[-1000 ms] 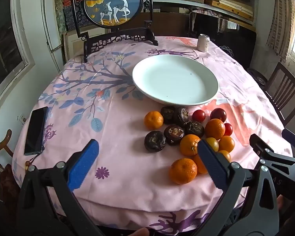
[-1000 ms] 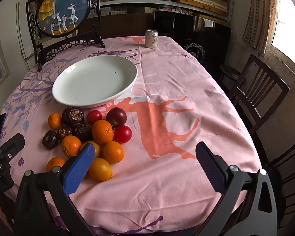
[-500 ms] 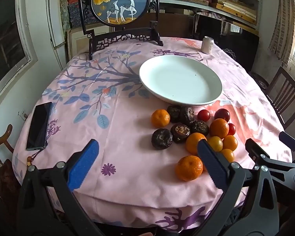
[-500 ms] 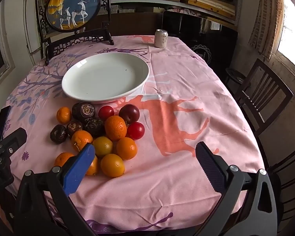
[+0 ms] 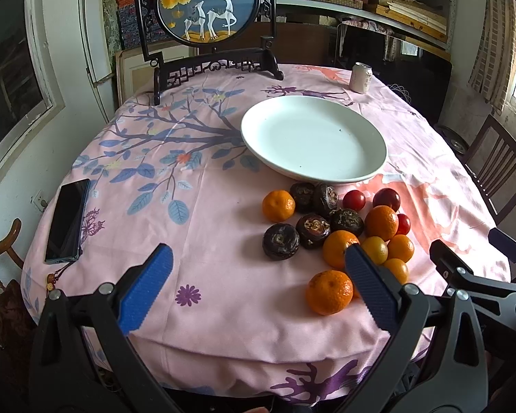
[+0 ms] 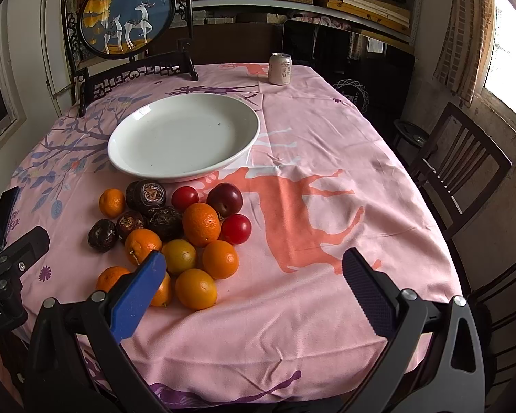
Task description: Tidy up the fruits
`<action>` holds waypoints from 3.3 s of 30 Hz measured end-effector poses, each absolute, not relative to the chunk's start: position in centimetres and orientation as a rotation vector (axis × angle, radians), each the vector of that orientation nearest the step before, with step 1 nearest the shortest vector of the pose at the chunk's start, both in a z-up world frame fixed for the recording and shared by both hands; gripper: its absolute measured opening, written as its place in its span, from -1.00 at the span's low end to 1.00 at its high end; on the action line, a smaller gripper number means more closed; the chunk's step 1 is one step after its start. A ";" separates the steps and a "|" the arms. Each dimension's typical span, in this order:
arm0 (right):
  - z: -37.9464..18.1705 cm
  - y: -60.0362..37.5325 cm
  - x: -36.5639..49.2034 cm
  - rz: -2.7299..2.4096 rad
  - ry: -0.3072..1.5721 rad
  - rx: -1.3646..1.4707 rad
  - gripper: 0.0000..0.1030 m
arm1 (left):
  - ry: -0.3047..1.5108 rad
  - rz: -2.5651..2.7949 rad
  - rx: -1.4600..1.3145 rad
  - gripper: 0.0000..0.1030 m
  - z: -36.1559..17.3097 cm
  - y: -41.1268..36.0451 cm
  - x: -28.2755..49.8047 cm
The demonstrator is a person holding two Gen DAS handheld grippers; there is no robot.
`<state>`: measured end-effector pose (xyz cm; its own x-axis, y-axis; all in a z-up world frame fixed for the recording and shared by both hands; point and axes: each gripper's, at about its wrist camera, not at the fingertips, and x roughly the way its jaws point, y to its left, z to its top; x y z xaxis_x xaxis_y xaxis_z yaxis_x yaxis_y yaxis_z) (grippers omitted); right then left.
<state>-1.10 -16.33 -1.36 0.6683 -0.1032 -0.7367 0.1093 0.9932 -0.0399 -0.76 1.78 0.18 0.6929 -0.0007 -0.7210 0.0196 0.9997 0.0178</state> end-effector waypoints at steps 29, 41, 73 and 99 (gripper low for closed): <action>-1.3 -16.5 -1.2 -0.117 0.831 0.013 0.97 | 0.808 -0.025 0.031 0.96 0.2 0.9 -0.7; -1.3 -16.6 -1.3 -0.117 0.830 0.015 0.97 | 0.809 -0.032 0.033 0.96 0.1 0.9 -0.7; -2.6 -18.5 -1.4 -0.066 0.859 0.052 0.97 | 0.835 -0.038 0.062 0.96 -1.2 1.1 -0.6; -6.6 -17.1 -1.7 0.218 0.933 0.081 -0.30 | 0.970 -0.157 0.068 0.96 -5.7 0.2 -1.0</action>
